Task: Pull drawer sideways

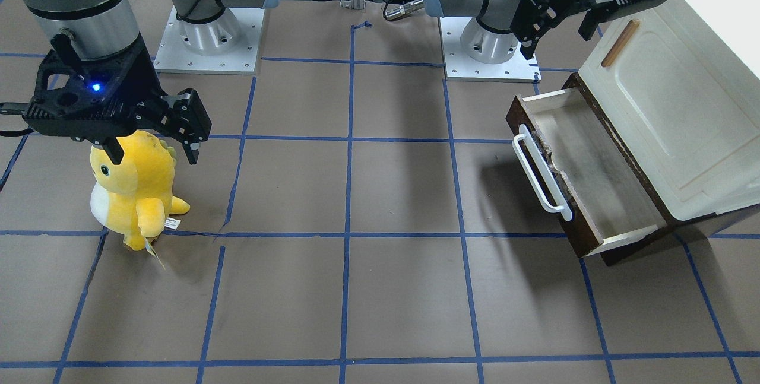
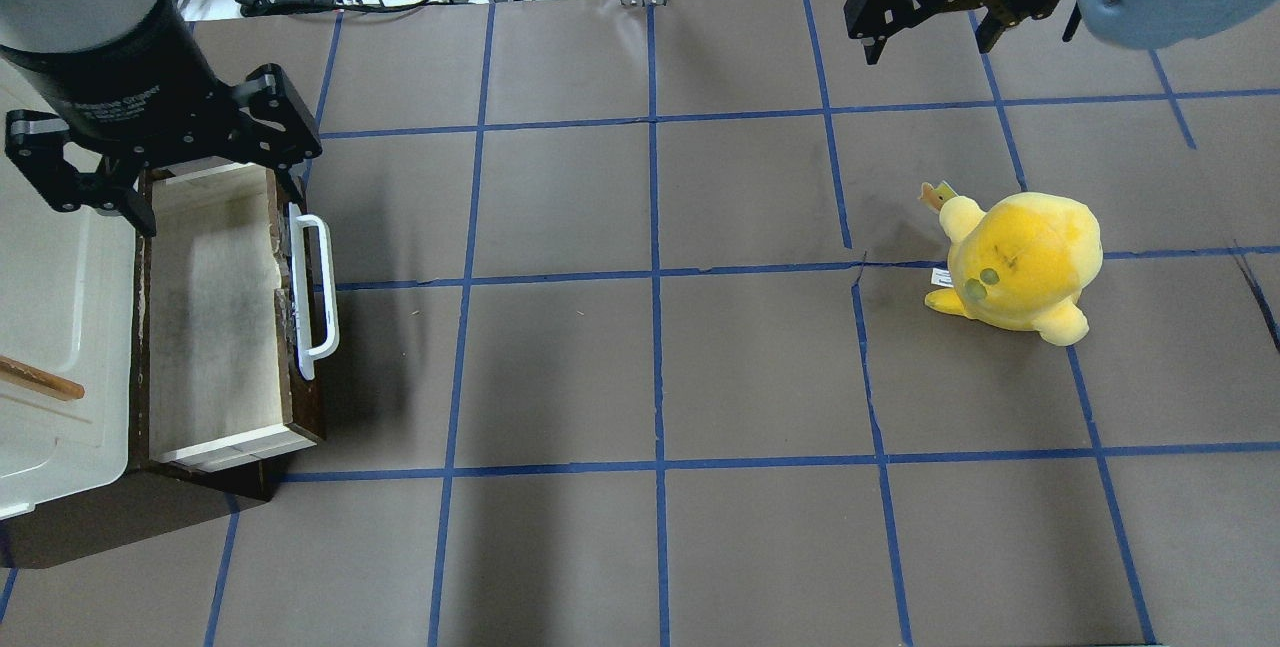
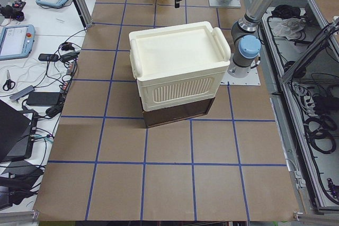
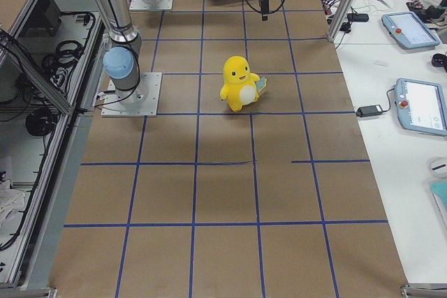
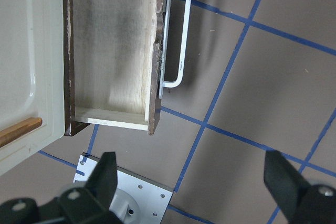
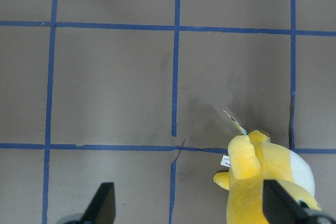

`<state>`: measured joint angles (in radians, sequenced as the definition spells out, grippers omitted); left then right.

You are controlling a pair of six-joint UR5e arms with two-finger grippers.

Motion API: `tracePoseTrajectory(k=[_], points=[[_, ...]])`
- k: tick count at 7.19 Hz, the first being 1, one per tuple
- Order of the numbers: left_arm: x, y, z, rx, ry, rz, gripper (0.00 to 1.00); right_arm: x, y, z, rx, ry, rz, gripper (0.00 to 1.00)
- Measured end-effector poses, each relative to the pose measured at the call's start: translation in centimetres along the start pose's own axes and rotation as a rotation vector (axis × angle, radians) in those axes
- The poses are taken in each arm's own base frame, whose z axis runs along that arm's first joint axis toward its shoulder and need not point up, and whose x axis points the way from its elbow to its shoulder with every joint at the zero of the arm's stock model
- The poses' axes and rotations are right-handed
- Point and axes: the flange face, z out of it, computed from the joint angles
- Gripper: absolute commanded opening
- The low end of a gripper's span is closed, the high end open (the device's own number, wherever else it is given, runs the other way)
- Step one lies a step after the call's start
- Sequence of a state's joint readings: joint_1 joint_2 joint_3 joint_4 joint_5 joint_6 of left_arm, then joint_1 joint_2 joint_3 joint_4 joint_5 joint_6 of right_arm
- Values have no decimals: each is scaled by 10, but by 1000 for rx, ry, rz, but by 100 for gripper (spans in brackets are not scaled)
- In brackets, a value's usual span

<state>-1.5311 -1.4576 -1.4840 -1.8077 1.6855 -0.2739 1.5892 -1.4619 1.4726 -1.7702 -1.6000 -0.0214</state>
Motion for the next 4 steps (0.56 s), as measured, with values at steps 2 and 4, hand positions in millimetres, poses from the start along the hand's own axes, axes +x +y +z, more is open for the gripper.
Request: tracePoseTrajectory(k=[2, 4], points=[[6, -16, 8, 25, 68, 25, 100, 0, 0, 0, 0, 0, 0, 100], [15, -31, 22, 51, 92, 23, 100, 0, 0, 0, 0, 0, 0, 100]])
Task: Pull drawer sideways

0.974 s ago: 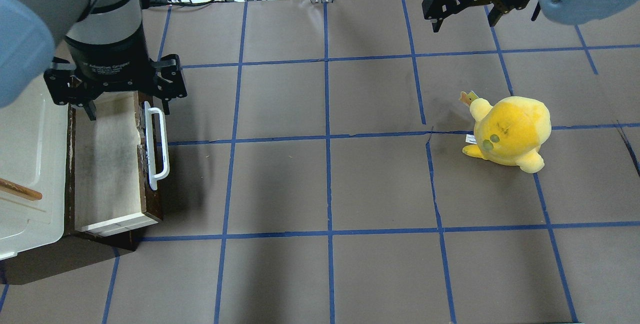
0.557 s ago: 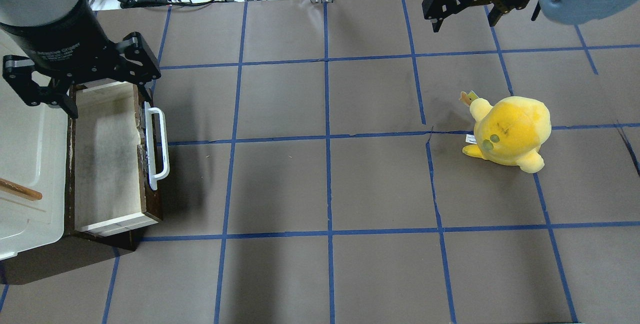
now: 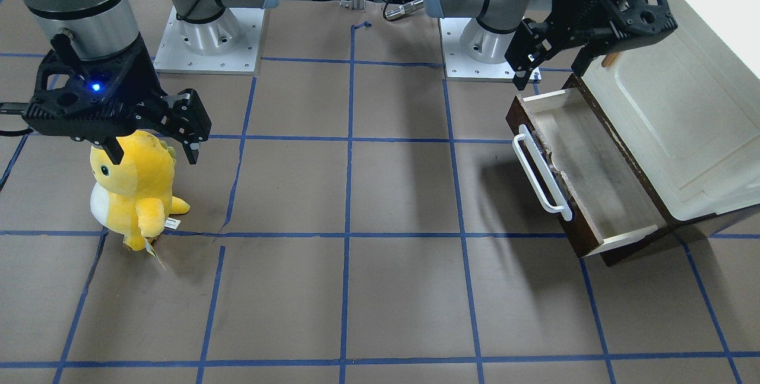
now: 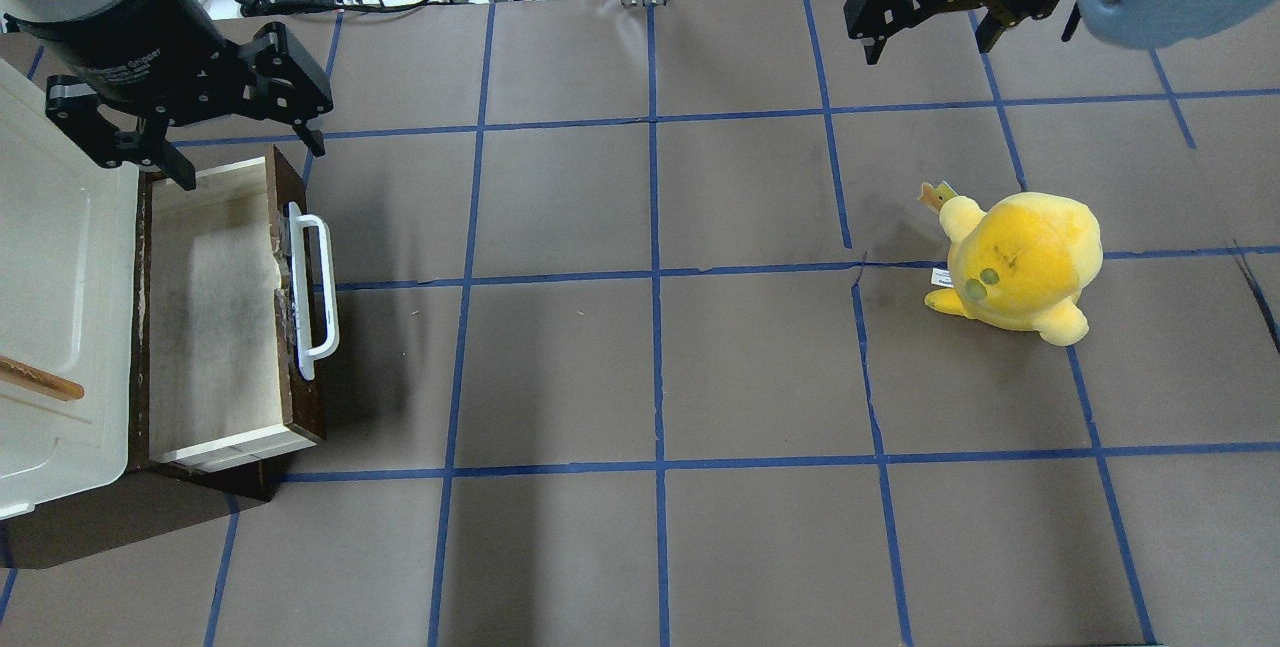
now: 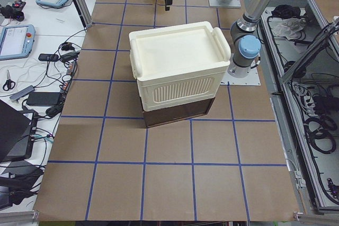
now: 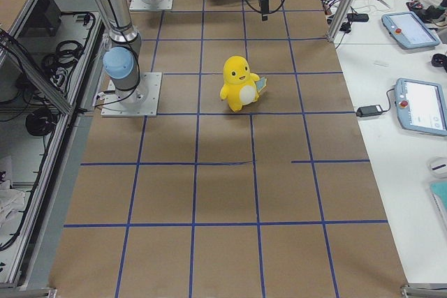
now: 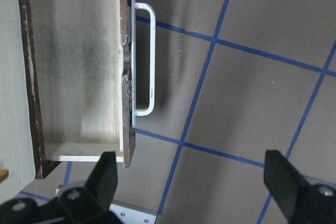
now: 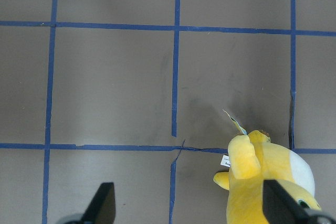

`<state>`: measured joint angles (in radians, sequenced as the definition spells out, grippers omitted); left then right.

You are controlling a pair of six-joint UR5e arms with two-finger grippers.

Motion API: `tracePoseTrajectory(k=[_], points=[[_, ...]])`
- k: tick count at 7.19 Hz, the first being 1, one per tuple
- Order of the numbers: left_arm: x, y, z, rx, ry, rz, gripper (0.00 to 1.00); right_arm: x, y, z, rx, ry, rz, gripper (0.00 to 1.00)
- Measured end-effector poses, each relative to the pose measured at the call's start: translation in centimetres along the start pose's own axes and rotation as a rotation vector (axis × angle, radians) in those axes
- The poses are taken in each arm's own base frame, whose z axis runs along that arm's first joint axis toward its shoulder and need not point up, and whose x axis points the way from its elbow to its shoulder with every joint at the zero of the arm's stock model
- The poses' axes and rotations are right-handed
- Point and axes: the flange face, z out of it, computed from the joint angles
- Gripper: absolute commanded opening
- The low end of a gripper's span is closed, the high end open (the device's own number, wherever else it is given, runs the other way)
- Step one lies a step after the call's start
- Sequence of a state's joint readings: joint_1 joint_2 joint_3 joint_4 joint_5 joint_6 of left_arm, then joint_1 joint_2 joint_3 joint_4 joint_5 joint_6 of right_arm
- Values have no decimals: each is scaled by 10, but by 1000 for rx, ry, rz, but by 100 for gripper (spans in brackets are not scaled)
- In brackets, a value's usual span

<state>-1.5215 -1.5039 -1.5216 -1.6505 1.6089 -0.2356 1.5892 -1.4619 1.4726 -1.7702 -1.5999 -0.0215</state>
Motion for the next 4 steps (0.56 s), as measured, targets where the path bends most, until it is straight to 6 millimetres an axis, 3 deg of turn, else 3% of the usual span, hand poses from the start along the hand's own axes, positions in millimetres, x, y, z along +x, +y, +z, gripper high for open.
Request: tracePoseTrajectory(k=[4], points=[[4, -1, 9, 0, 9, 3, 100, 0, 0, 0, 0, 0, 0, 100]])
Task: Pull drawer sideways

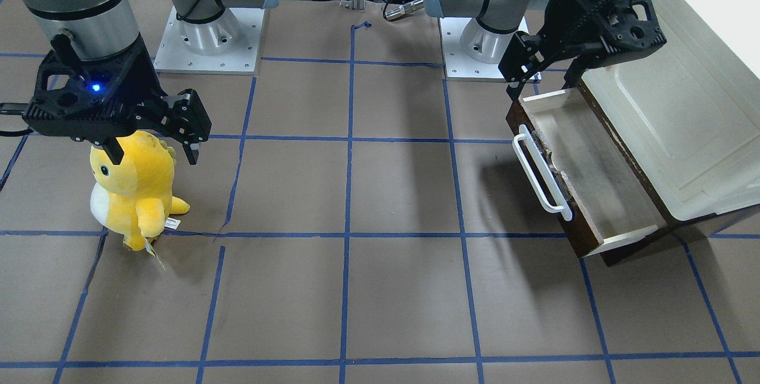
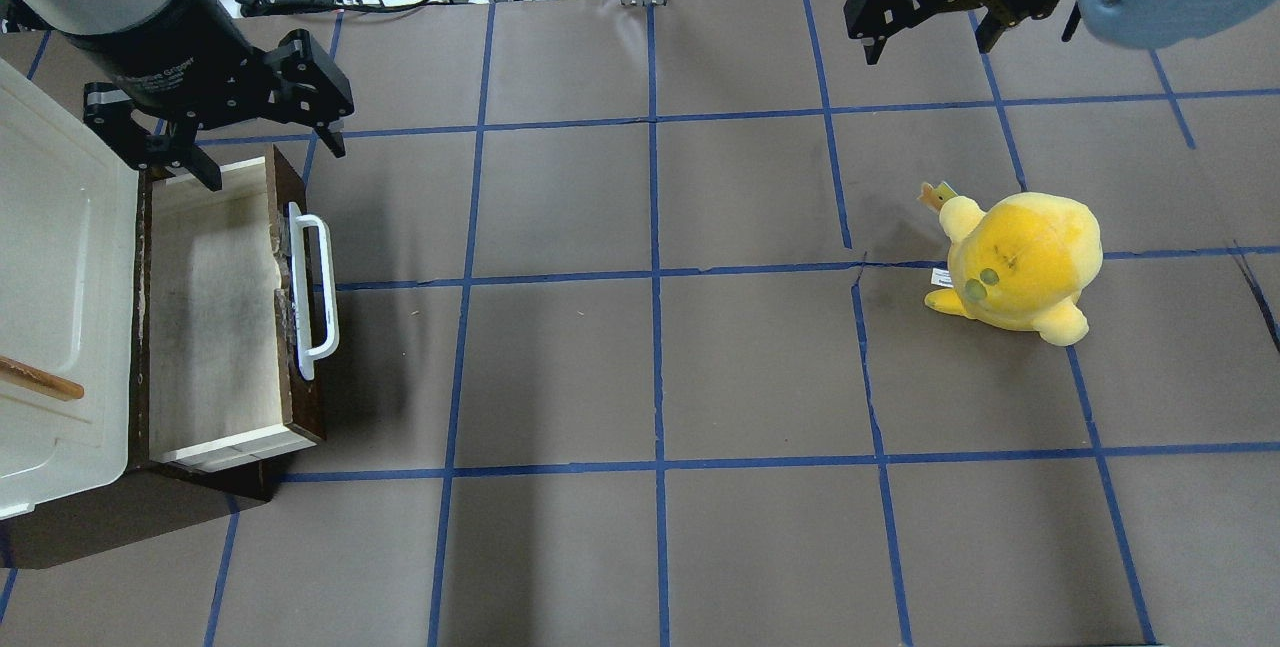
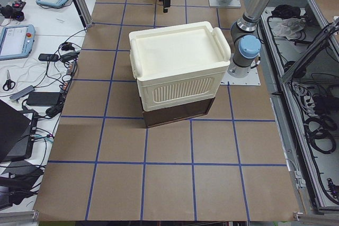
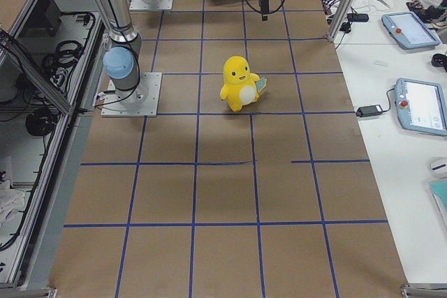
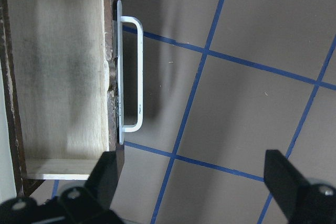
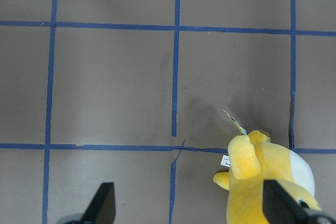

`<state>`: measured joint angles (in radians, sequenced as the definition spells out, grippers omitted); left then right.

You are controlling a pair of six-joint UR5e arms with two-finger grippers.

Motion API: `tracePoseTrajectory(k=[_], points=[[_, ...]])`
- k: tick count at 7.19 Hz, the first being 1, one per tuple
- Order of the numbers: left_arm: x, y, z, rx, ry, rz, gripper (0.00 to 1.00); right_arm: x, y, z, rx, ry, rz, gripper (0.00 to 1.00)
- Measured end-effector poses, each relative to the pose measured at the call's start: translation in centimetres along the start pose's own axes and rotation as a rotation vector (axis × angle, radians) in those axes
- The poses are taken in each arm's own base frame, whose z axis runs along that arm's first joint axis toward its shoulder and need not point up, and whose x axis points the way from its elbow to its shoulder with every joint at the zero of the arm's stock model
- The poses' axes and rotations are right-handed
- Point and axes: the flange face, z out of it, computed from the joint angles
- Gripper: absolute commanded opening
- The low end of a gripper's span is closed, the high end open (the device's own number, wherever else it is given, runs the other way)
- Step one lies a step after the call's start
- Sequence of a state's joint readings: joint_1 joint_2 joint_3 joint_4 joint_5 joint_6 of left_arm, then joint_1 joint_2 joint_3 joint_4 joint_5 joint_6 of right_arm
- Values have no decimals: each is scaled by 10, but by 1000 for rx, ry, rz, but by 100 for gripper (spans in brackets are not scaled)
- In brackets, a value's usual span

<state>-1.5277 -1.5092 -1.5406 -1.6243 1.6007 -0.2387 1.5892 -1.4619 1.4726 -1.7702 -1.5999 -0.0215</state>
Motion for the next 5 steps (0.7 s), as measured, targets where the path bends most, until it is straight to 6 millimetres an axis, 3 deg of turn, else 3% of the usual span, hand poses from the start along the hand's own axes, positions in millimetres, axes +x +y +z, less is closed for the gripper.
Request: tracePoseTrajectory(k=[5], points=[[17, 5, 6, -11, -3, 39, 100, 0, 0, 0, 0, 0, 0, 100]])
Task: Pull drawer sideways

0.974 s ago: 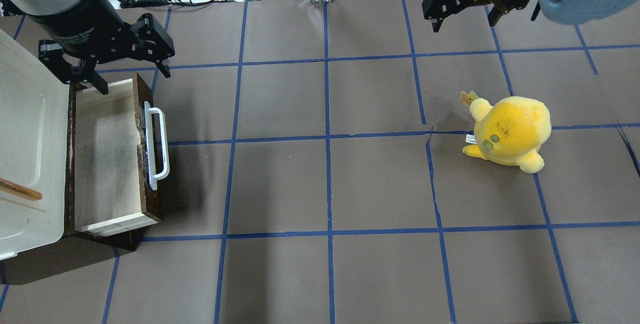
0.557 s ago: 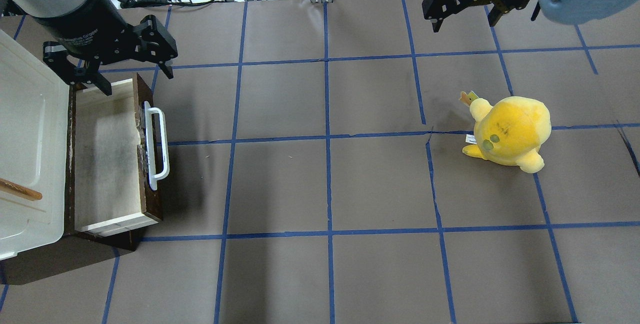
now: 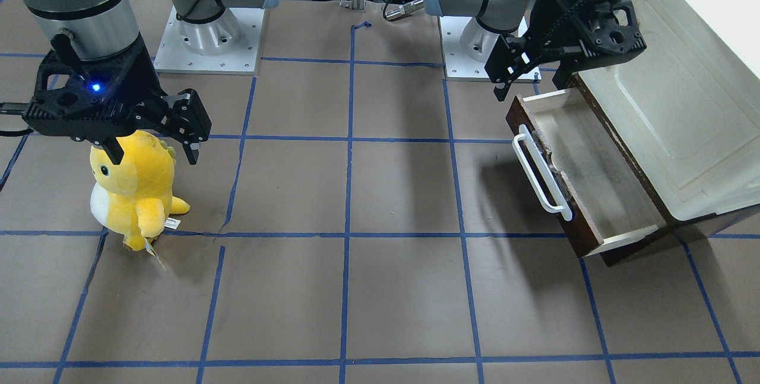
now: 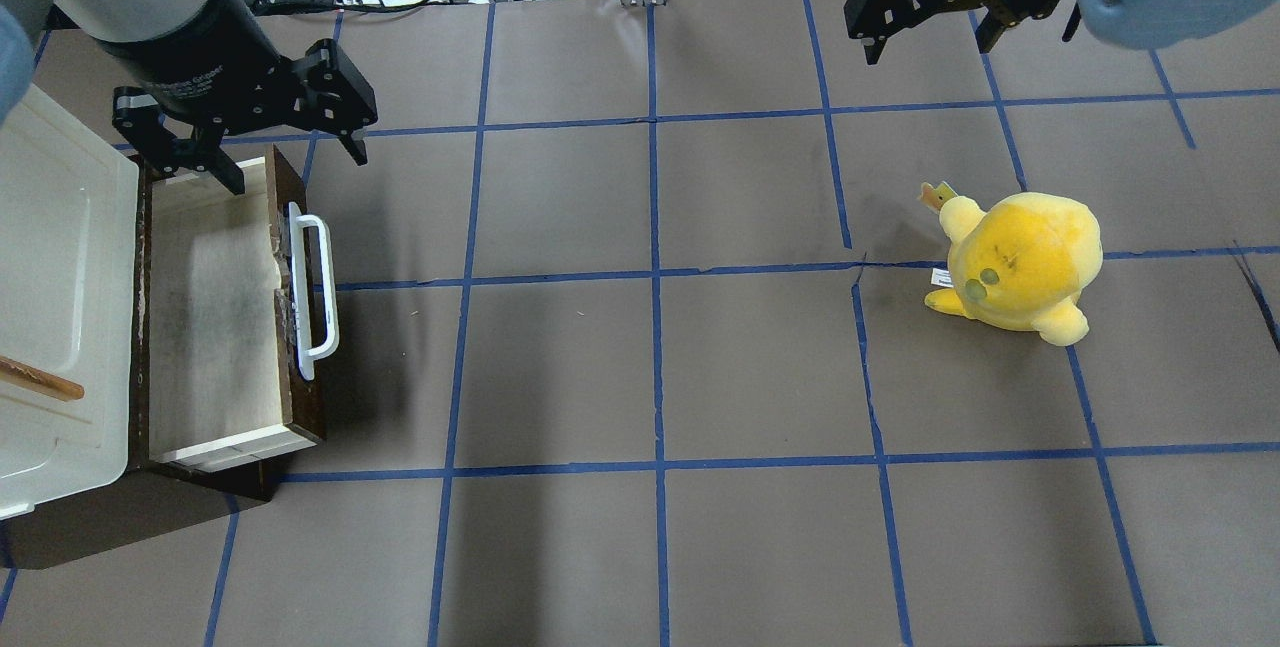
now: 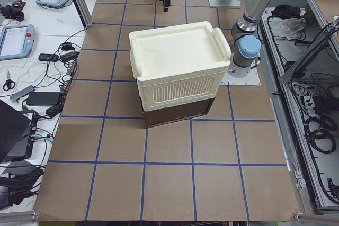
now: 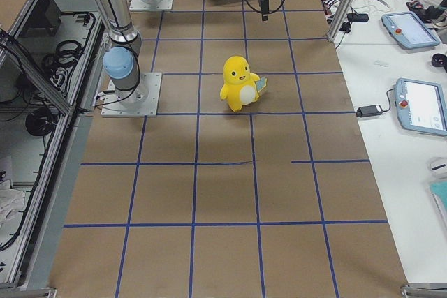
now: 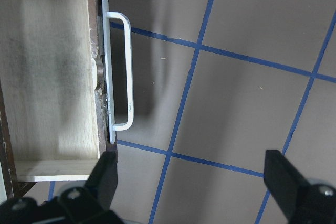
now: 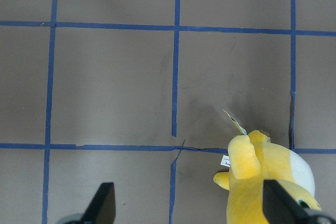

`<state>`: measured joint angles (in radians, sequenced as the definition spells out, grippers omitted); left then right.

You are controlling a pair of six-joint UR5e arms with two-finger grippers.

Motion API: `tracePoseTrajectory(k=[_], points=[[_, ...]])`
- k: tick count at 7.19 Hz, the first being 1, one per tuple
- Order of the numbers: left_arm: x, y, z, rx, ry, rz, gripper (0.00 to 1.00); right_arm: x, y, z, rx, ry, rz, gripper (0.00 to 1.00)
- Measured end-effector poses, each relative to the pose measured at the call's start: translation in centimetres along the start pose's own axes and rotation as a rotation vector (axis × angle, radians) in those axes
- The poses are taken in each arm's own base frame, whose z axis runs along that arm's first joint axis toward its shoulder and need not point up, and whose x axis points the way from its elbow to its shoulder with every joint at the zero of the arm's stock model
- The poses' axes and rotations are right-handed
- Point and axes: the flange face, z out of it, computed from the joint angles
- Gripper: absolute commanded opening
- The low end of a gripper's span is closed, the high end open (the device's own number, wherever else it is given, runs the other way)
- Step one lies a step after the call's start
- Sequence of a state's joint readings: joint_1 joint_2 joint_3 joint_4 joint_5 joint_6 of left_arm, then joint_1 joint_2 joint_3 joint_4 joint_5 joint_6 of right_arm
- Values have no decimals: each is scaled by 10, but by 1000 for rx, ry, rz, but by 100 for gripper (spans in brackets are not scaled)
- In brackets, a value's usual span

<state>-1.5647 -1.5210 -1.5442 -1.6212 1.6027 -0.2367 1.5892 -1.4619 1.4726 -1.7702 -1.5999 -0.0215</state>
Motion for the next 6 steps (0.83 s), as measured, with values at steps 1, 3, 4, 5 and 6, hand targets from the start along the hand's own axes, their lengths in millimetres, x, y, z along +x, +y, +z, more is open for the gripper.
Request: tracePoseTrajectory(k=[1, 3, 4, 5, 6], points=[[3, -3, 3, 0, -1, 7, 100, 0, 0, 0, 0, 0, 0, 100], [10, -8, 8, 11, 5, 29, 100, 0, 0, 0, 0, 0, 0, 100], [14, -9, 10, 13, 5, 62, 100, 0, 0, 0, 0, 0, 0, 100], [16, -10, 11, 12, 5, 101, 100, 0, 0, 0, 0, -1, 0, 100], [18, -10, 13, 11, 6, 121, 100, 0, 0, 0, 0, 0, 0, 100]])
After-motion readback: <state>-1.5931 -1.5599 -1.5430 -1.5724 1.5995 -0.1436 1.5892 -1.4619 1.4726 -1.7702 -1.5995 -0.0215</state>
